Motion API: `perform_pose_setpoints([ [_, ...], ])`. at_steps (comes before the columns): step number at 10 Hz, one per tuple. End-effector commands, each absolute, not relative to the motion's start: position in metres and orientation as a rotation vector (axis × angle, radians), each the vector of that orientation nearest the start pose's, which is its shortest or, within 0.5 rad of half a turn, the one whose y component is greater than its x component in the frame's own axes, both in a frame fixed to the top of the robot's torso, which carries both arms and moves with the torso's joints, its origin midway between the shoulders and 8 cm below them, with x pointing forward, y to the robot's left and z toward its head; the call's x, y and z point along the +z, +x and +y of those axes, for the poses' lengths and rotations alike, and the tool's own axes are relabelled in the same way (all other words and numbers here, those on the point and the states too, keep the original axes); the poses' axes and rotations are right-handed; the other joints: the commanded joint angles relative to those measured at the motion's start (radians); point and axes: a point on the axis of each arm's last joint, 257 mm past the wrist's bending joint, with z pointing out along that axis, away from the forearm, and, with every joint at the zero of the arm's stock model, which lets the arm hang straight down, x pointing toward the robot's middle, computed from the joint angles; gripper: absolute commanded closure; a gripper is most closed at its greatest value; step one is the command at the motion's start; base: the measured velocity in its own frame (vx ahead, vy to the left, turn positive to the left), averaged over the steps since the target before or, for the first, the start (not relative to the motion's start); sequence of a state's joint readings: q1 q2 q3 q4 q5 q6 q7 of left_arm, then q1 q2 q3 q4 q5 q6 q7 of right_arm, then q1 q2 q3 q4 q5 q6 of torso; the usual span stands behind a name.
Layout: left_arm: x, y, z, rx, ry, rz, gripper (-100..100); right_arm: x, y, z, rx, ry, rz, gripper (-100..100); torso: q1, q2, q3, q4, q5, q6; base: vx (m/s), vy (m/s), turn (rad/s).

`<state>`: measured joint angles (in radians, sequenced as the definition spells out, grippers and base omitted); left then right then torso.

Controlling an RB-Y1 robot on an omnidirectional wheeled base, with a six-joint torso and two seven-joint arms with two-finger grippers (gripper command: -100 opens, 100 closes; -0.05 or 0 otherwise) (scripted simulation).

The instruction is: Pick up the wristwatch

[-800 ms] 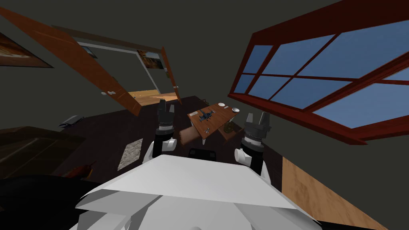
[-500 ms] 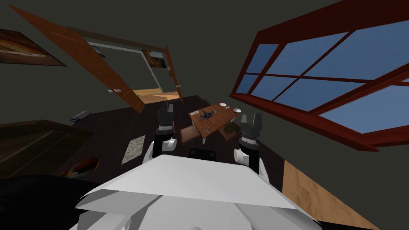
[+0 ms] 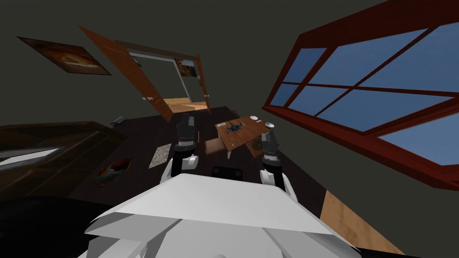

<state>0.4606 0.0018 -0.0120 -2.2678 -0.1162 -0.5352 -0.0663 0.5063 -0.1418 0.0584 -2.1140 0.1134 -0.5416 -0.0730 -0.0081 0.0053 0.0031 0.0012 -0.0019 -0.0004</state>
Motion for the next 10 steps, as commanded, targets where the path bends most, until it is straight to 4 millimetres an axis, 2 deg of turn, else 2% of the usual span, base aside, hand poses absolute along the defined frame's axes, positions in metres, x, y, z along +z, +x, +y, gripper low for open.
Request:
perform_pose_setpoints([
  [1, 0.037, 0.346, 0.255, -1.207, -0.512, 0.654, 0, -0.085, 0.378, -0.225, 1.315, 0.651, 0.985, -100, 0.0, 0.0, 0.0, 0.0, 0.0, 0.0, -0.138, -0.165, 0.337],
  [2, 0.037, 0.346, 0.255, -1.207, -0.512, 0.654, 0, -0.095, 0.38, -0.226, 1.309, 0.666, 1.0, -100, -0.003, 0.002, 0.001, 0.0, -0.001, 0.0, -0.102, -0.115, 0.113],
  [3, 0.037, 0.346, 0.255, -1.207, -0.512, 0.655, 0, -0.114, 0.384, -0.214, 1.304, 0.674, 1.064, -100, -0.001, 0.001, 0.0, 0.0, 0.0, 0.001, -0.086, -0.066, 0.233],
  [4, 0.037, 0.346, 0.255, -1.207, -0.512, 0.654, 0, -0.123, 0.385, -0.215, 1.297, 0.688, 1.079, -100, 0.002, 0.0, 0.0, 0.0, 0.0, 0.0, -0.07, -0.047, 0.139],
  [5, 0.037, 0.346, 0.255, -1.207, -0.512, 0.655, 0, -0.146, 0.388, -0.203, 1.287, 0.698, 1.153, -100, 0.003, -0.002, -0.001, 0.0, 0.001, 0.001, -0.082, -0.057, 0.249],
  [6, 0.037, 0.346, 0.255, -1.207, -0.512, 0.654, 0, -0.158, 0.389, -0.204, 1.278, 0.715, 1.171, -100, 0.003, -0.002, -0.001, 0.0, 0.001, 0.0, -0.085, -0.064, 0.144],
  [7, 0.037, 0.346, 0.255, -1.207, -0.512, 0.655, 0, -0.178, 0.389, -0.191, 1.268, 0.716, 1.245, -100, 0.002, -0.002, -0.001, 0.0, 0.0, 0.001, -0.1, -0.08, 0.267],
  [8, 0.037, 0.346, 0.255, -1.207, -0.512, 0.654, 0, -0.193, 0.389, -0.193, 1.255, 0.737, 1.268, -100, 0.001, -0.001, 0.0, 0.0, 0.0, 0.0, -0.082, -0.065, 0.168],
  [9, 0.037, 0.346, 0.255, -1.207, -0.512, 0.655, 0, -0.218, 0.388, -0.18, 1.238, 0.737, 1.35, -100, 0.002, -0.002, -0.001, 0.0, 0.0, 0.001, -0.113, -0.066, 0.277],
  [10, 0.037, 0.346, 0.255, -1.207, -0.512, 0.654, 0, -0.228, 0.387, -0.181, 1.229, 0.751, 1.367, -100, 0.002, 0.0, 0.0, 0.0, 0.0, 0.0, -0.083, -0.057, 0.15],
])
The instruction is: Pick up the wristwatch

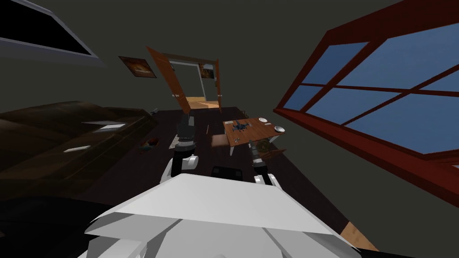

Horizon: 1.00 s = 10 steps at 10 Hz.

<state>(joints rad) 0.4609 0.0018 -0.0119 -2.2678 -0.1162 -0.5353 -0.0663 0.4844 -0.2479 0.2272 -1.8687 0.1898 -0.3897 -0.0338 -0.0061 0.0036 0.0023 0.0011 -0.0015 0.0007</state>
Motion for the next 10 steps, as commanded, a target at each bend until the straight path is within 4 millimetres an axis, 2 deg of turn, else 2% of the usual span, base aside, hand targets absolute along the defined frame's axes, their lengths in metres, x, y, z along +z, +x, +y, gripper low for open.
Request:
perform_pose_setpoints([
  [1, 0.037, 0.346, 0.255, -1.207, -0.512, 0.655, 0, -0.23, 0.387, -0.181, 1.227, 0.753, 1.37, -100, 0.0, 0.0, 0.0, 0.0, 0.0, 0.0, -0.021, -0.021, -0.011],
  [2, 0.037, 0.346, 0.255, -1.206, -0.512, 0.655, 0, -0.259, 0.382, -0.169, 1.202, 0.753, 1.462, -100, 0.002, -0.003, -0.002, -0.001, 0.0, 0.0, -0.036, -0.035, 0.279],
  [3, 0.037, 0.346, 0.255, -1.207, -0.512, 0.654, 0, -0.269, 0.381, -0.171, 1.192, 0.765, 1.478, -100, 0.002, -0.003, -0.002, -0.001, 0.0, -0.001, -0.059, -0.047, 0.182],
  [4, 0.037, 0.346, 0.255, -1.207, -0.512, 0.655, 0, -0.296, 0.374, -0.159, 1.164, 0.754, 1.57, -100, 0.001, -0.003, -0.002, -0.001, 0.0, 0.0, -0.103, -0.044, 0.306],
  [5, 0.037, 0.346, 0.255, -1.207, -0.512, 0.654, 0, -0.308, 0.371, -0.161, 1.151, 0.769, 1.591, -100, 0.001, 0.0, 0.0, 0.0, 0.0, -0.001, -0.086, -0.043, 0.158],
  [6, 0.037, 0.346, 0.255, -1.206, -0.512, 0.655, 0, -0.333, 0.362, -0.15, 1.119, 0.748, 1.681, -100, 0.001, 0.0, 0.0, 0.0, 0.0, 0.0, -0.074, -0.04, 0.316],
  [7, 0.037, 0.346, 0.255, -1.207, -0.512, 0.655, 0, -0.348, 0.358, -0.153, 1.102, 0.765, 1.707, -100, 0.001, -0.001, -0.001, 0.0, 0.0, -0.001, -0.057, -0.039, 0.184],
  [8, 0.037, 0.346, 0.255, -1.206, -0.512, 0.655, 0, -0.37, 0.348, -0.143, 1.07, 0.732, 1.792, -100, 0.001, -0.002, -0.001, 0.0, 0.0, 0.0, -0.075, -0.034, 0.314],
  [9, 0.037, 0.346, 0.255, -1.207, -0.512, 0.655, 0, -0.387, 0.341, -0.148, 1.047, 0.752, 1.825, -100, 0.001, -0.002, -0.001, 0.0, 0.0, -0.001, -0.055, -0.036, 0.164],
  [10, 0.037, 0.346, 0.255, -1.206, -0.512, 0.655, 0, -0.387, 0.341, -0.148, 1.047, 0.752, 1.825, -100, 0.001, -0.002, -0.001, -0.001, 0.0, 0.001, -0.02, -0.016, -0.025],
])
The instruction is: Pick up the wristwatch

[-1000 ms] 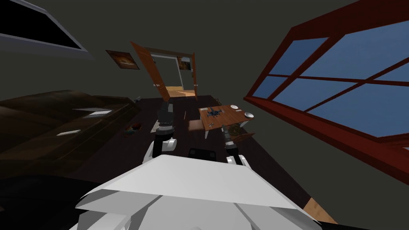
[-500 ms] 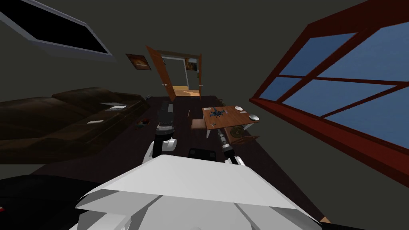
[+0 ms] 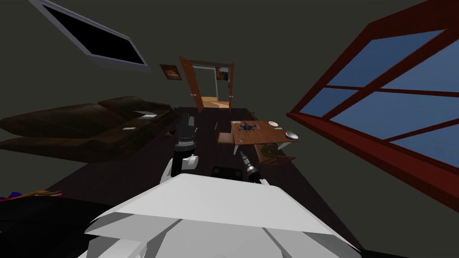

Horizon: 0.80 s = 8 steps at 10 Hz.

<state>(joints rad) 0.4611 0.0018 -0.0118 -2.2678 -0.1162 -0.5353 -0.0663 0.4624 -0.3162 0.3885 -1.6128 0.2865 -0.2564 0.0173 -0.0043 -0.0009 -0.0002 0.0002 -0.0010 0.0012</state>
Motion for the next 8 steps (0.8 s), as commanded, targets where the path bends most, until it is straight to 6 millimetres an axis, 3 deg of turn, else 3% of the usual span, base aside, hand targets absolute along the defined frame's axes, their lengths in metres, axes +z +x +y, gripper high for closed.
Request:
perform_pose_setpoints([
  [1, 0.037, 0.346, 0.255, -1.206, -0.512, 0.655, 0, -0.414, 0.326, -0.141, 1.0, 0.716, 1.921, -100, 0.0, 0.0, 0.0, 0.0, 0.0, 0.0, -0.037, -0.011, 0.269],
  [3, 0.037, 0.346, 0.255, -1.206, -0.512, 0.655, 0, -0.426, 0.321, -0.145, 0.984, 0.728, 1.944, -100, 0.0, 0.0, 0.0, 0.0, 0.0, 0.0, -0.03, -0.014, 0.116],
  [4, 0.037, 0.346, 0.255, -1.206, -0.512, 0.655, 0, -0.453, 0.303, -0.142, 0.93, 0.684, 2.041, -100, 0.0, -0.001, 0.0, 0.0, 0.0, 0.0, -0.032, -0.001, 0.35],
  [6, 0.037, 0.346, 0.255, -1.206, -0.512, 0.655, 0, -0.462, 0.298, -0.146, 0.914, 0.694, 2.061, -100, 0.0, 0.0, 0.0, 0.0, 0.0, 0.0, -0.025, -0.015, 0.061],
  [7, 0.037, 0.346, 0.255, -1.206, -0.512, 0.655, 0, -0.49, 0.277, -0.147, 0.85, 0.643, 2.161, -100, 0.0, -0.001, -0.001, 0.0, 0.0, 0.0, -0.024, -0.008, 0.322],
  [8, 0.037, 0.346, 0.255, -1.207, -0.512, 0.655, 0, -0.497, 0.273, -0.15, 0.838, 0.65, 2.176, -100, 0.0, -0.001, -0.001, 0.0, 0.0, -0.001, -0.019, -0.016, 0.198],
])
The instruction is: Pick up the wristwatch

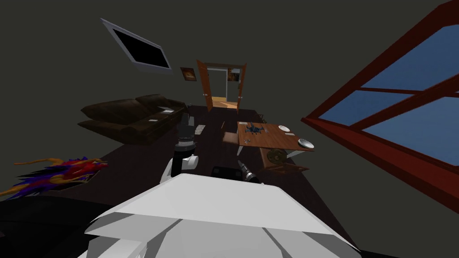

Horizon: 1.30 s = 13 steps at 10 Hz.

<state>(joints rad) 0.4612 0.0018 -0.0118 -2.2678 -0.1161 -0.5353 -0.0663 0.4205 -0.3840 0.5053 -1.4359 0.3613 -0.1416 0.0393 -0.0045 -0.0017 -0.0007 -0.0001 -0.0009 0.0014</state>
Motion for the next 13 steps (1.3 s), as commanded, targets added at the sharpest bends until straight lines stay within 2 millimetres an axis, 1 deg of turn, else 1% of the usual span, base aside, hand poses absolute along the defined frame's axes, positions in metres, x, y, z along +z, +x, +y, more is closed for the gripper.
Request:
perform_pose_setpoints([
  [1, 0.037, 0.346, 0.255, -1.206, -0.512, 0.655, 0, -0.516, 0.256, -0.151, 0.781, 0.582, 2.256, -100, 0.0, 0.0, 0.0, 0.0, 0.0, 0.0, -0.017, -0.011, 0.323],
  [3, 0.037, 0.346, 0.255, -1.206, -0.512, 0.655, 0, -0.529, 0.246, -0.159, 0.754, 0.595, 2.286, -100, 0.0, -0.001, 0.0, 0.0, 0.0, 0.0, -0.009, -0.01, 0.062],
  [4, 0.037, 0.346, 0.255, -1.206, -0.512, 0.655, 0, -0.547, 0.228, -0.164, 0.689, 0.52, 2.365, -100, 0.001, -0.001, -0.001, 0.0, 0.0, 0.0, -0.003, 0.003, 0.302],
  [5, 0.037, 0.346, 0.255, -1.206, -0.512, 0.655, 0, -0.555, 0.221, -0.17, 0.67, 0.527, 2.385, -100, 0.001, -0.001, -0.001, 0.0, 0.0, -0.001, 0.0, -0.007, 0.215],
  [6, 0.037, 0.346, 0.255, -1.206, -0.512, 0.655, 0, -0.576, 0.199, -0.182, 0.587, 0.449, 2.469, -100, 0.0, -0.002, -0.001, 0.0, 0.0, 0.0, 0.006, -0.006, 0.311],
  [7, 0.037, 0.346, 0.255, -1.206, -0.512, 0.655, 0, -0.582, 0.192, -0.188, 0.569, 0.454, 2.487, -100, 0.0, -0.002, -0.001, 0.0, 0.0, -0.001, 0.008, -0.009, 0.153],
  [8, 0.037, 0.346, 0.255, -1.206, -0.512, 0.655, 0, -0.597, 0.174, -0.2, 0.492, 0.366, 2.554, -100, 0.0, -0.002, -0.001, 0.0, 0.0, 0.0, 0.019, -0.001, 0.302],
  [9, 0.037, 0.346, 0.255, -1.206, -0.512, 0.655, 0, -0.605, 0.164, -0.209, 0.464, 0.372, 2.578, -100, 0.0, -0.003, -0.001, 0.0, 0.0, -0.001, 0.022, -0.008, 0.162],
  [10, 0.037, 0.346, 0.255, -1.206, -0.512, 0.655, 0, -0.616, 0.149, -0.223, 0.388, 0.277, 2.632, -100, 0.0, -0.003, -0.002, -0.001, 0.0, 0.0, 0.035, -0.007, 0.282],
  [11, 0.037, 0.346, 0.255, -1.206, -0.512, 0.655, 0, -0.624, 0.137, -0.234, 0.356, 0.283, 2.659, -100, 0.0, -0.004, -0.002, -0.001, 0.0, -0.001, 0.032, -0.011, 0.145],
  [12, 0.037, 0.346, 0.255, -1.206, -0.512, 0.655, 0, -0.637, 0.116, -0.259, 0.253, 0.185, 2.723, -100, 0.0, -0.004, -0.002, -0.001, 0.0, 0.0, 0.045, -0.005, 0.323],
  [13, 0.037, 0.346, 0.255, -1.206, -0.512, 0.655, 0, -0.638, 0.113, -0.262, 0.244, 0.187, 2.729, -100, 0.0, -0.004, -0.002, -0.001, 0.0, 0.0, 0.045, -0.013, 0.142],
])
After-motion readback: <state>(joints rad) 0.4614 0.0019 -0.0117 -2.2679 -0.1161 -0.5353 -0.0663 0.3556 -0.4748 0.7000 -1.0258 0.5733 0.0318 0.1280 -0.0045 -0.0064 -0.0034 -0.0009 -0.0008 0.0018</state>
